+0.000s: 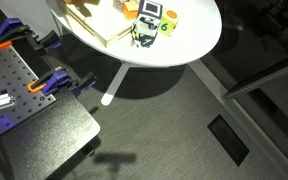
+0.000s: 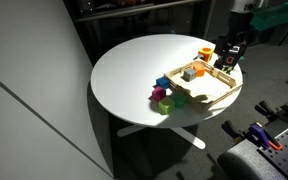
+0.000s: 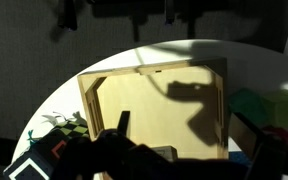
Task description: Put the green block on the table
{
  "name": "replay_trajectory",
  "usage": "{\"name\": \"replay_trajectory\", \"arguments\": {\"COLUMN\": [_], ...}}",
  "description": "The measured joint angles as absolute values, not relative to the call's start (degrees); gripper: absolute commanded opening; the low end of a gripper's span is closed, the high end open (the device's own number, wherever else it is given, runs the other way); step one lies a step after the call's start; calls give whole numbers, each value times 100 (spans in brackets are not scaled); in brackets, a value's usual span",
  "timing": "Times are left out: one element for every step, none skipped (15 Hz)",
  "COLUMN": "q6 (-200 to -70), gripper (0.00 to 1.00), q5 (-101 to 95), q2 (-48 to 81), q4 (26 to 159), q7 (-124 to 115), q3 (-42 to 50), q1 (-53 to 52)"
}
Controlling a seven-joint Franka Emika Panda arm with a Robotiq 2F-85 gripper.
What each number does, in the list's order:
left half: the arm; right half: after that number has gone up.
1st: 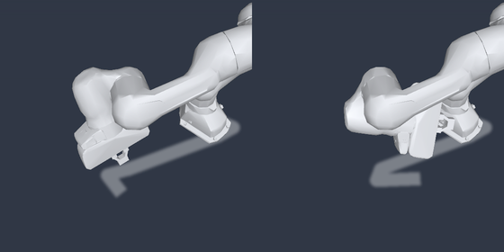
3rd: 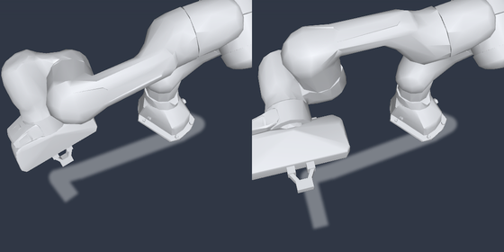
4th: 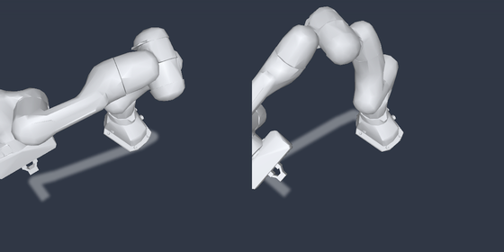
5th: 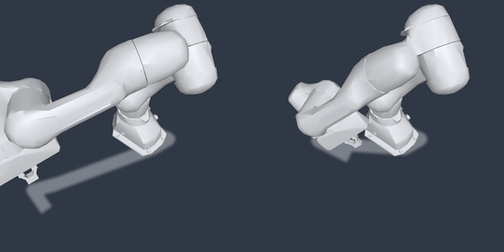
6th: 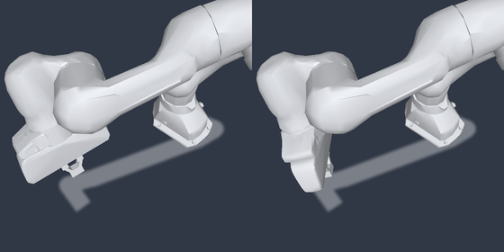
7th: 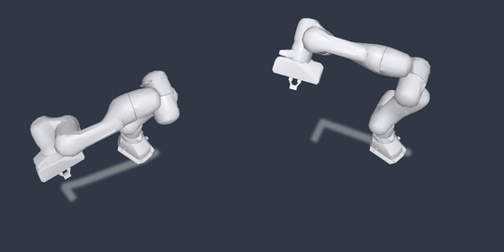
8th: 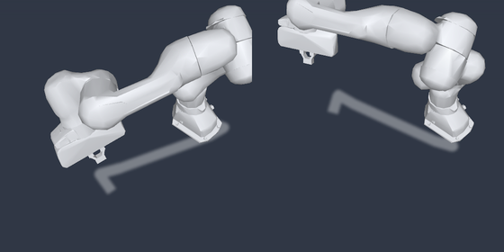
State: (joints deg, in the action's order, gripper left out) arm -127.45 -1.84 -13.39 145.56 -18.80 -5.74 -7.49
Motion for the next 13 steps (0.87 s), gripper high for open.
{"name": "replay_trajectory", "arguments": {"q6": [-12745, -12746, -12747, -12749, -12749, -12748, -12732, -12700, -12654, -12592, -12548, -12535, -12530], "gripper": [100, 100, 100, 100, 100, 100, 100, 100, 100, 100, 100, 100, 100], "q5": [-184, -184, -184, -184, -181, -173, -149, -100, -45, 16, 65, 74, 74], "q2": [-1439, -1536, -1621, -1702, -1779, -1843, -1900, -1955, -2005, -2043, -2072, -2089, -2094], "q4": [14586, 14615, 14647, 14684, 14725, 14756, 14784, 14808, 14827, 14837, 14844, 14849, 14852], "q7": [-1827, -1754, -1663, -1539, -1389, -1247, -1097, -942, -801, -679, -585, -542, -529], "q3": [-575, -580, -591, -602, -608, -610, -610, -609, -608, -605, -600, -594, -590], "q1": [-746, -746, -746, -747, -750, -753, -755, -757, -757, -758, -759, -760, -761]}}
